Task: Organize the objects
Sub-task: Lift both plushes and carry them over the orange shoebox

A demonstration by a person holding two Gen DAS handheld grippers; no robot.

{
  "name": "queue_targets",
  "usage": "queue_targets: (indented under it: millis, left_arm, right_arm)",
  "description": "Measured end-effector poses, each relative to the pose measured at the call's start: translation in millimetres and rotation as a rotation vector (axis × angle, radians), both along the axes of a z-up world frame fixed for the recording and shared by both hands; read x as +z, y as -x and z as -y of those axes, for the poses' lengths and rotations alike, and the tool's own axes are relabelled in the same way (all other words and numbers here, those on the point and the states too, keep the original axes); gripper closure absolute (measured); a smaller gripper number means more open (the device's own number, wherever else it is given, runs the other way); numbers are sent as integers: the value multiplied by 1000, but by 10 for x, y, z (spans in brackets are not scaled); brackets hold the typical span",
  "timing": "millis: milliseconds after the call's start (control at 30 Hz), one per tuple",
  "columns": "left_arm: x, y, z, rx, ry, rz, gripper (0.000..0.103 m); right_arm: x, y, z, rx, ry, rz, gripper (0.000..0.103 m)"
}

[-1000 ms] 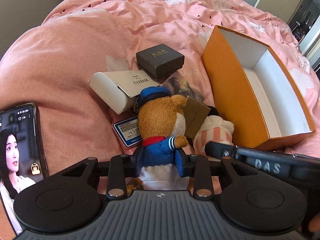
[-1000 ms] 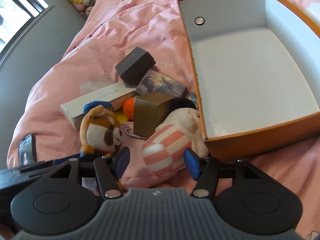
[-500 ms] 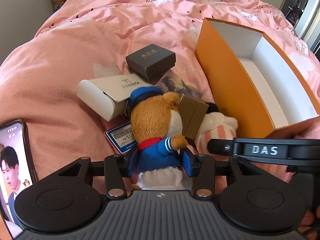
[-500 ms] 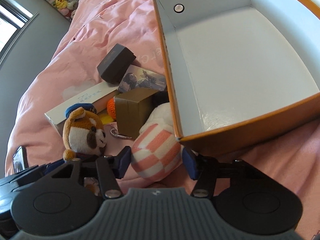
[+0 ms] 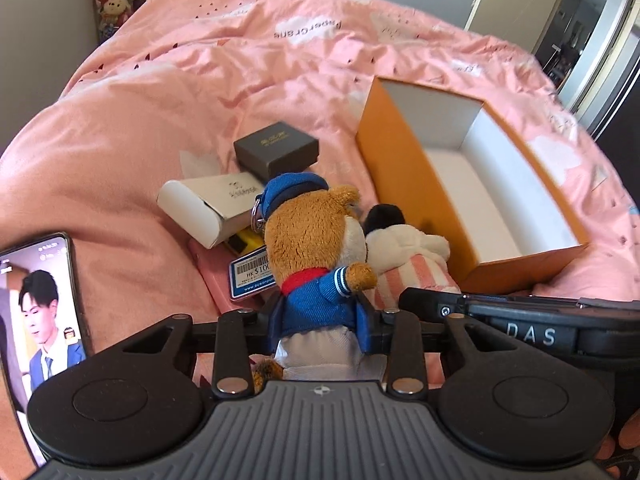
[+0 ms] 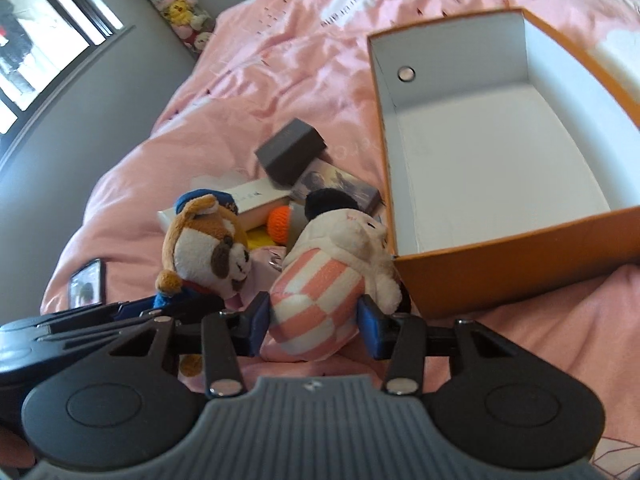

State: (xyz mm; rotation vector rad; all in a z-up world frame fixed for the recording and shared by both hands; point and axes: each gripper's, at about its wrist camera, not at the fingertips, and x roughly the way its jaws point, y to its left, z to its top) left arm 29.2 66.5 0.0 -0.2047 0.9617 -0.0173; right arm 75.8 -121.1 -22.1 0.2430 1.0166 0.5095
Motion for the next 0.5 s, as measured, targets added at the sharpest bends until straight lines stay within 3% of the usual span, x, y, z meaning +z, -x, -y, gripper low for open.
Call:
queue_targets:
  millis: [200,333,500]
  left_arm:
    - [-6,68,12,-28,91,-26,63]
    - [-121,98,65,-45,125,-82,63]
    - [-290,88,111,-49,135,-133,63]
  right_arm:
    - [140,143,123,157,60,103,54]
    - [52,190,222,218,111,49,54]
    - [-219,231,270,207,185,-47,53]
